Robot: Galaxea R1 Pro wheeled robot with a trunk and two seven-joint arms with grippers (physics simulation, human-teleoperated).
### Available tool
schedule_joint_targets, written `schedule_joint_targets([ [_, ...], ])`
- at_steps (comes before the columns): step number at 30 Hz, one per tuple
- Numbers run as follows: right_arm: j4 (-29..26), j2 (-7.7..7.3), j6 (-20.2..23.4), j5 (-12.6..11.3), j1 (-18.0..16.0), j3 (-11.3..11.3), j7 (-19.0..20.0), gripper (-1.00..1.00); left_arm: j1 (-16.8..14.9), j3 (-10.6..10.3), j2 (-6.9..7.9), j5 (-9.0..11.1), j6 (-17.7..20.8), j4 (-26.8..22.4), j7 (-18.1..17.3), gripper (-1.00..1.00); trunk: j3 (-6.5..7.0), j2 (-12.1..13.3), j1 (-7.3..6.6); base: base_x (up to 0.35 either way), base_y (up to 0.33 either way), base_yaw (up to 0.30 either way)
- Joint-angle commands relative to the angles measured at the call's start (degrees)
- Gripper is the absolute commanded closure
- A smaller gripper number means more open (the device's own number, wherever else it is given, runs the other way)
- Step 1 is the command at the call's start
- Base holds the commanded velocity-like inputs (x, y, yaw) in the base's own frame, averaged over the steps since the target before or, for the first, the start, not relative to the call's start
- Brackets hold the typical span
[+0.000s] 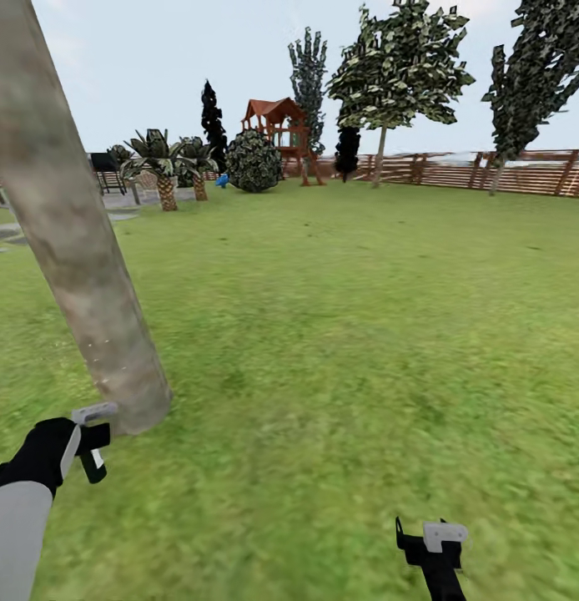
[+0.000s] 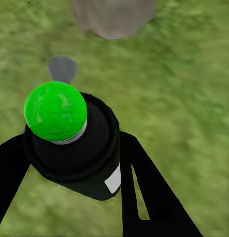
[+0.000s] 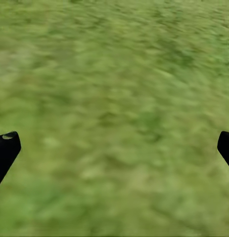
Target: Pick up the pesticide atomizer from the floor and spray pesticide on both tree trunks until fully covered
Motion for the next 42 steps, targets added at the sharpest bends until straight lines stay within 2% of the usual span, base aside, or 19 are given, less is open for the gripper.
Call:
schedule_joint_targets([
  [1, 0.07, 0.00, -0.14, 0.61, -0.04, -0.20, -0.35, -1.00, -0.06, 0.37, -0.14, -0.68, -0.79, 0.08, -0.54, 1.00, -0.05, -0.02, 0.01, 0.264, -0.131, 0.278],
  [5, 0.07, 0.00, -0.14, 0.61, -0.04, -0.18, -0.31, -1.00, -0.06, 0.37, -0.38, -0.79, -1.83, 0.22, -0.44, 1.00, -0.05, -0.02, 0.01, 0.298, -0.046, 0.252],
  [12, 0.07, 0.02, -0.14, 0.61, -0.04, -0.12, -0.30, -1.00, -0.06, 0.23, -0.48, -0.80, -2.07, 0.24, -0.47, 1.00, -0.05, -0.02, 0.01, 0.298, -0.001, 0.025],
  [17, 0.07, 0.03, -0.14, 0.61, -0.04, -0.11, -0.30, -1.00, 0.09, 0.31, -0.50, -1.03, -2.10, 0.22, -0.40, 1.00, -0.05, -0.02, 0.01, 0.042, 0.000, 0.218],
  [19, 0.07, 0.00, -0.14, 0.61, -0.04, -0.13, -0.29, -1.00, 0.69, 0.11, 0.00, -0.92, -2.18, -0.79, -0.63, 1.00, -0.05, -0.02, 0.01, 0.002, 0.000, 0.177],
  [20, 0.07, -0.07, -0.14, 0.61, -0.04, -0.15, -0.23, -1.00, 0.55, -0.68, 0.02, -1.25, -2.00, -0.91, -1.07, 1.00, -0.05, -0.02, 0.01, 0.000, 0.000, 0.017],
  [21, 0.03, -0.11, -0.14, 0.61, -0.04, -0.17, -0.25, -1.00, 0.46, -2.44, -0.02, -1.96, -1.81, -0.91, -1.18, 1.00, -0.05, -0.02, 0.01, 0.000, 0.000, 0.009],
  [24, -0.01, -0.13, -0.14, 0.61, -0.04, -0.20, -0.26, -1.00, -0.01, -10.61, -0.34, -3.62, -0.97, -0.86, -1.26, 1.00, -0.05, -0.02, 0.01, 0.000, 0.000, 0.002],
  [25, -0.02, -0.16, -0.14, 0.61, -0.04, -0.20, -0.29, -1.00, -0.33, -11.79, -1.20, -3.62, -0.63, -0.83, -1.26, 1.00, -0.05, -0.02, 0.01, 0.000, 0.000, 0.000],
  [28, -0.02, -0.22, -0.14, 0.61, -0.04, -0.20, -0.30, -1.00, -0.75, -12.19, -2.20, -3.58, 0.64, -0.61, -1.25, 1.00, -0.05, -0.02, 0.01, 0.000, 0.000, 0.000],
  [35, -0.02, -0.18, -0.14, 0.63, -0.04, -0.13, -0.29, -1.00, 0.55, -11.85, -0.13, -4.11, 0.43, 0.07, -0.46, 1.00, -0.05, -0.02, 0.01, 0.015, 0.000, 0.000],
  [39, -0.02, -0.18, -0.14, 0.63, -0.04, -0.12, -0.28, -1.00, 1.27, -11.75, -0.06, -4.14, 0.47, 0.08, 0.64, 1.00, -0.05, -0.02, 0.01, 0.265, 0.000, 0.000],
  [42, -0.02, -0.17, -0.19, 0.61, -0.04, -0.13, -0.28, -1.00, 3.96, -11.69, -0.16, -3.96, 0.22, 0.16, 0.98, 1.00, -0.05, -0.02, 0.01, 0.148, 0.000, 0.000],
])
